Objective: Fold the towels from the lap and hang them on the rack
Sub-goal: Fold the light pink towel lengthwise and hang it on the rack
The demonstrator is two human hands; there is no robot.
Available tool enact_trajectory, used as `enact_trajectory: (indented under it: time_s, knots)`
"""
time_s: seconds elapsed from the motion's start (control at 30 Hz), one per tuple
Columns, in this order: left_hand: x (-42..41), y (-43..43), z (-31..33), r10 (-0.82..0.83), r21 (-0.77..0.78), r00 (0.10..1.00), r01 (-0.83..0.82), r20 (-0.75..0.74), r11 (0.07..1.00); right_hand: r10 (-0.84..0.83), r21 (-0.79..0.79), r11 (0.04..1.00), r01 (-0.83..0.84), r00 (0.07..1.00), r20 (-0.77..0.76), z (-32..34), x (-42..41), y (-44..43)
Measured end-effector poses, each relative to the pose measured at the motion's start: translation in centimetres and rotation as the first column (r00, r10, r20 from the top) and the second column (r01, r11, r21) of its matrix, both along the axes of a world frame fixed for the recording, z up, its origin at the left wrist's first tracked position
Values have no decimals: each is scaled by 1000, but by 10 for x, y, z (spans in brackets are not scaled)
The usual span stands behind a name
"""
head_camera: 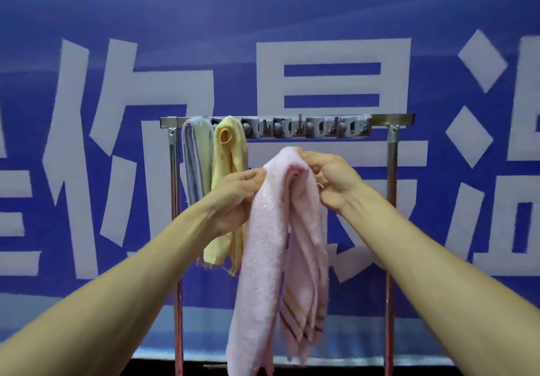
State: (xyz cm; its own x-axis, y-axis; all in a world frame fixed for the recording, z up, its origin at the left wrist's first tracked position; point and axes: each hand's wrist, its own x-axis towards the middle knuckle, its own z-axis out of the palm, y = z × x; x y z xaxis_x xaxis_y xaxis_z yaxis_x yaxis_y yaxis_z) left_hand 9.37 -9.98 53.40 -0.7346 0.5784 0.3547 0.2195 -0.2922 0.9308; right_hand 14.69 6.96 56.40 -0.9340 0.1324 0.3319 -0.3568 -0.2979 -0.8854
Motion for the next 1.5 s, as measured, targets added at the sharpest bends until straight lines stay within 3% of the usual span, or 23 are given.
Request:
enact_trajectory:
  time_s: [0.13, 0.47, 0.53, 0.63, 0.77, 0.87, 1.0, 1.13, 1.23, 1.3, 1.4, 1.5]
  knots:
    - [-21, 10, 43, 98, 139, 995, -101, 31, 985, -73, -26, 997, 73, 997, -15, 36, -24, -8]
    - [-105, 34, 117, 341, 211, 926, -370, 164, 905, -379, 67, 922, 382, 924, -57, 115, -113, -11]
    - [-121, 37, 123, 374, 227, 900, -422, 225, 878, -525, 209, 816, 538, 843, -118, 121, -131, -10]
    - [-144, 45, 122, 496, 245, 825, -557, 271, 793, -627, 450, 553, 701, 706, -329, 118, -150, -12]
    - [-155, 56, 102, 751, 149, 657, -751, 71, 643, -615, 553, 431, 713, 680, -399, 99, -163, -10]
    - [-158, 57, 80, 799, 103, 599, -792, -62, 602, -607, 533, 455, 713, 687, -400, 81, -169, -4]
    - [-157, 56, 65, 705, 87, 704, -699, -89, 710, -566, 492, 537, 685, 725, -393, 66, -171, 3]
    - [-146, 45, 60, 654, 88, 733, -651, -186, 754, -520, 537, 568, 624, 778, -353, 57, -165, 5]
    - [-128, 34, 53, 670, 60, 673, -690, -313, 721, -479, 576, 603, 551, 828, -291, 51, -149, 11]
    - [-112, 26, 46, 693, 96, 646, -705, -320, 702, -438, 605, 618, 502, 859, -266, 47, -132, 16]
    - [-86, 16, 37, 686, 132, 651, -687, -325, 715, -394, 682, 595, 424, 894, -213, 40, -103, 22]
    - [-52, 9, 25, 658, 159, 684, -645, -314, 747, -336, 715, 631, 301, 937, -98, 30, -75, 28]
